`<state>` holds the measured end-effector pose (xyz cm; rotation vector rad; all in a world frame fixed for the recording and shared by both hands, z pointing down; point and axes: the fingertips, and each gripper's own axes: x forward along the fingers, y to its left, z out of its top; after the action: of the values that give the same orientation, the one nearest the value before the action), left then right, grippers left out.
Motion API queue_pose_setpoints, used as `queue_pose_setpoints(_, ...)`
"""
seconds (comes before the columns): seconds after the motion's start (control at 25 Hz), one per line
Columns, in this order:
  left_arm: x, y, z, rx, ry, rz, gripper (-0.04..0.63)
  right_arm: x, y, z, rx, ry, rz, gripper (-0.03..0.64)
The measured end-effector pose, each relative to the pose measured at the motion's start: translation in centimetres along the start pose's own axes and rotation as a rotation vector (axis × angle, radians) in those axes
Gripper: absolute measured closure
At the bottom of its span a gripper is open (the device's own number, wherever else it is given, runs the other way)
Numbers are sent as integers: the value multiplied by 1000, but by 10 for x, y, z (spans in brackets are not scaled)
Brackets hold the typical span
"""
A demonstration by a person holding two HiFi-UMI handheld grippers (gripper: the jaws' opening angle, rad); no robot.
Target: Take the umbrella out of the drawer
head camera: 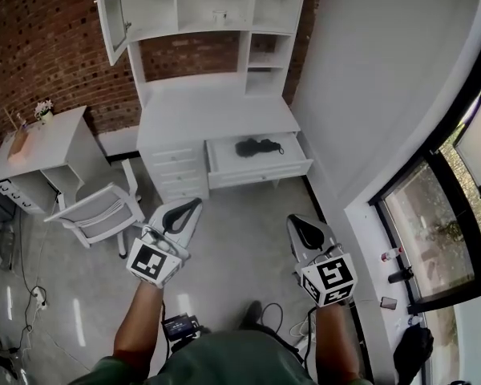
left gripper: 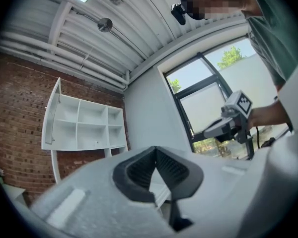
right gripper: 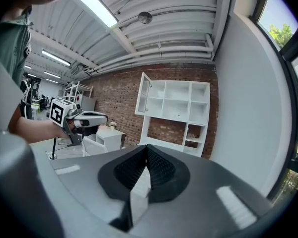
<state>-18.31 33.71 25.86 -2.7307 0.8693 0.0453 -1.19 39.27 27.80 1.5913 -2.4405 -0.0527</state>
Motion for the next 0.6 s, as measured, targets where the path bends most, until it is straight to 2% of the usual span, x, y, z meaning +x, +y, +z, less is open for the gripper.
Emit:
queue_pose_setpoints(0.4,109,-8,-18,30,62,37,595,41,-105,-15,5,-20,99,611)
queue_pose_setpoints(0.6,136,-8,-22,38,91,68,595,51,-140,-22,9,-35,134,611)
